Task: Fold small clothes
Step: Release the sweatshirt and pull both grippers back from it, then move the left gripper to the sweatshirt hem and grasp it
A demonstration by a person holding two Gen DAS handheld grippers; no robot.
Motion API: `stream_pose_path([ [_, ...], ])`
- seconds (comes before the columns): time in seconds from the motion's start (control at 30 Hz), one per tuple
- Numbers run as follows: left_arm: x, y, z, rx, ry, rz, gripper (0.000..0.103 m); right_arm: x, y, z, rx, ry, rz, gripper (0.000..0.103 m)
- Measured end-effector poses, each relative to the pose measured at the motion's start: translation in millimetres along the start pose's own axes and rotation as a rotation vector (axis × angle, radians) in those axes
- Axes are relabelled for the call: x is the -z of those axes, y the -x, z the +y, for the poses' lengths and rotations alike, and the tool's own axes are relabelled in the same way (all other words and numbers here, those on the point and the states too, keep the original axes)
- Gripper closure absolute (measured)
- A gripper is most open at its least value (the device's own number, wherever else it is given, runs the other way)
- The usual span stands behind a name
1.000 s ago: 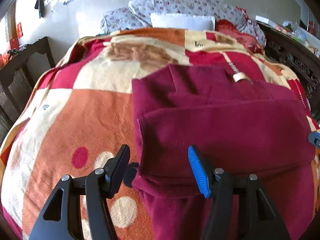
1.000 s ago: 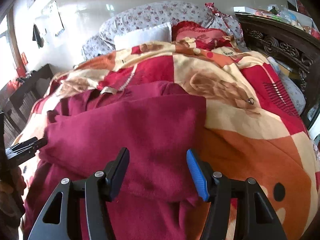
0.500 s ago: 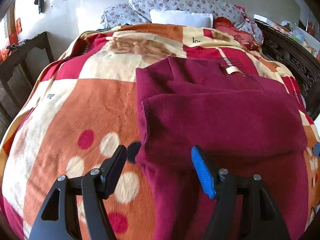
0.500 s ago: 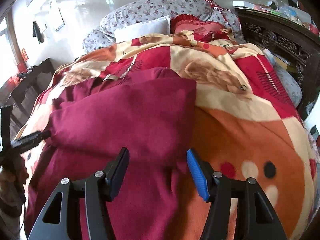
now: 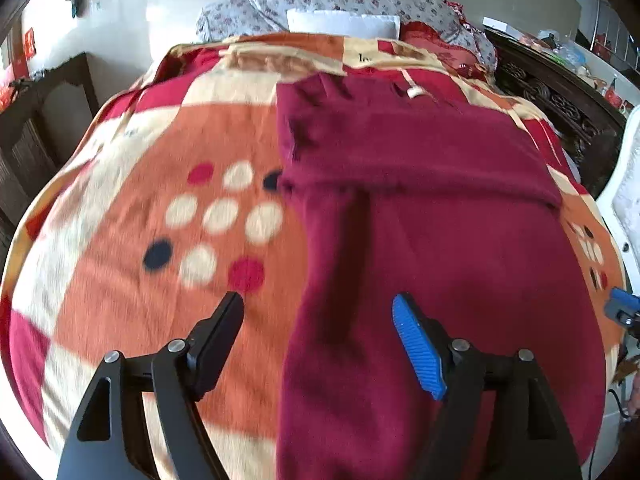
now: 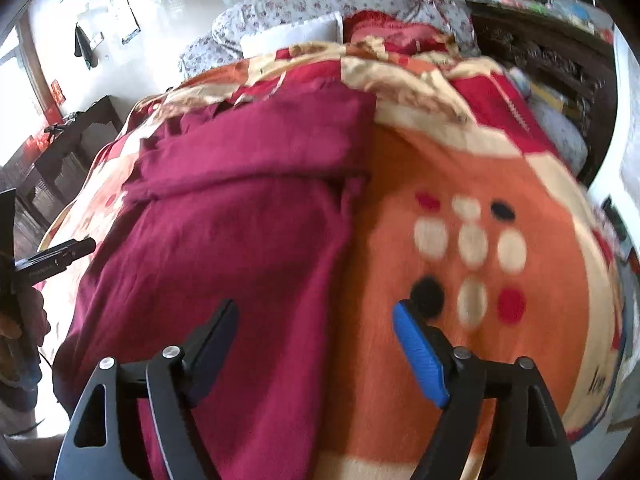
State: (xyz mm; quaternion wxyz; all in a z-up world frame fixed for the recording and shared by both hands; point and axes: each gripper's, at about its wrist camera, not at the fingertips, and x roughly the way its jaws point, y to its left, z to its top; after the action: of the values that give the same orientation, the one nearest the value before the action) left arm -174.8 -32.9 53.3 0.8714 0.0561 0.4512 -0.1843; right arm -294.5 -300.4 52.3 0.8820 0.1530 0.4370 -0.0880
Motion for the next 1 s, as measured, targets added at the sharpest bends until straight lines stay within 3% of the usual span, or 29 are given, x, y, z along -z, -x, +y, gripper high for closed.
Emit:
stream_pose_path([
  [0.17, 33.3, 12.5, 11.3, 0.004, 0.005, 0.033, 0.026, 35.0, 5.0, -0.6, -0.021, -0.015, 0.033, 0.019],
  [0.43, 79.3, 22.9, 29.4, 0.085, 0.078, 0.121, 0.026, 78.3, 29.7, -4.8, -0.152, -0.072, 0.055, 0.019],
  [0.6, 91.1, 29.3, 26.2, 0.127, 0.097, 0.136, 0.024, 95.5, 29.8, -0.3, -0.250, -0.097, 0.092, 0.019],
  [0.8, 98.4, 30.7, 19.6, 0.107, 0.069, 0.137, 0.020, 110.0, 24.8, 11.2, -0.273, -0.088, 0.080, 0.018],
  [0.9, 101.9, 32.1, 19.4, 0.109, 0.074, 0.142, 0.017, 113.0, 25.2, 20.8, -0.225, -0.037, 0.067, 0.027],
  [0.97, 105.4, 33.0, 18.4, 0.105, 0.072, 0.142, 0.015, 117.0, 24.9, 29.1, -0.218, 0.006, 0.071, 0.043],
  [1.0, 107.0, 33.9, 18.1, 0.104, 0.070, 0.143, 0.015, 118.1, 25.8, 31.2, -0.226, 0.013, 0.068, 0.044],
])
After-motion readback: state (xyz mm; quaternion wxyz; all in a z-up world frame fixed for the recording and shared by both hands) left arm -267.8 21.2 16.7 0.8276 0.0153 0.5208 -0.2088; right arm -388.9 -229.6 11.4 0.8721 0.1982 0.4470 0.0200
